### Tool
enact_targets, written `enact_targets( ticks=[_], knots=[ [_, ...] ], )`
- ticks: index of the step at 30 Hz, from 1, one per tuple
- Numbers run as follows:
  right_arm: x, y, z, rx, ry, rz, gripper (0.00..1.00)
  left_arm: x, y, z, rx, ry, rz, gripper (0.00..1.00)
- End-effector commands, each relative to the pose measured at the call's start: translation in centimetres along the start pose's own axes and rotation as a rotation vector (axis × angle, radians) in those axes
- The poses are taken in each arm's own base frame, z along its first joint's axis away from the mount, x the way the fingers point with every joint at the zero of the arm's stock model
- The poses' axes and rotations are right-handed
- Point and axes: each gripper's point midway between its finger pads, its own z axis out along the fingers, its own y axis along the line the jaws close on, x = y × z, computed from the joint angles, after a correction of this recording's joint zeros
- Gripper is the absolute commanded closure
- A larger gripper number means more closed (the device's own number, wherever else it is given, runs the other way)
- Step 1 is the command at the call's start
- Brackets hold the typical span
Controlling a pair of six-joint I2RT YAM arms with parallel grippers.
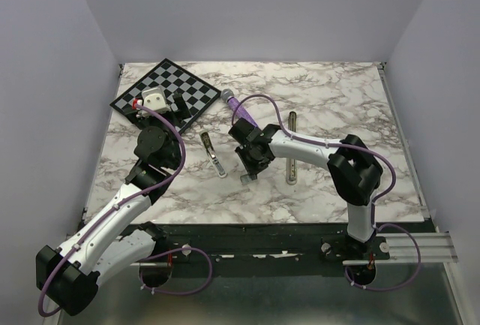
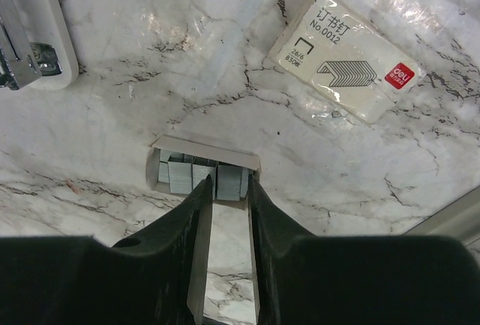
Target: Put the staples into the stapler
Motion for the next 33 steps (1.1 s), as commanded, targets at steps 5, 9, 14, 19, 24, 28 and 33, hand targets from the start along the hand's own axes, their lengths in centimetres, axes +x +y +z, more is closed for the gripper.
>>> enact_targets(
  ticks=[5,9,14,19,24,28,33],
  knots=[
    [0.2,-0.5,1.2,0.036,0.027,0.009,0.71,-0.4,0.1,-0.1,0.010,-0.018,-0.014,0.01],
    [0.3,-0.3,1.5,0.034,0.034,0.009,0.72,-0.3,0.0,-0.1,0.012,-0.017,-0.013,0.01],
    [0.5,0.2,1.9,0.001,0.055,0.009,0.71,-0.4,0.0,-0.1,0.015,-0.017,-0.016,0.01],
    [0.9,0.8,2.1,-0.028,0.070,0.016,0.70,-0.4,0.0,-0.1,0.016,-0.018,-0.013,0.01],
    [1.2,0.9,2.0,-0.035,0.082,0.016,0.65,-0.4,0.0,-0.2,0.015,-0.019,-0.014,0.01],
    [1.5,1.2,1.8,-0.056,0.098,0.018,0.62,-0.4,0.0,-0.2,0.016,-0.018,-0.013,0.01],
    [1.4,1.5,1.6,-0.082,0.101,0.002,0.63,-0.5,0.0,-0.2,0.016,-0.020,-0.013,0.01]
  ],
)
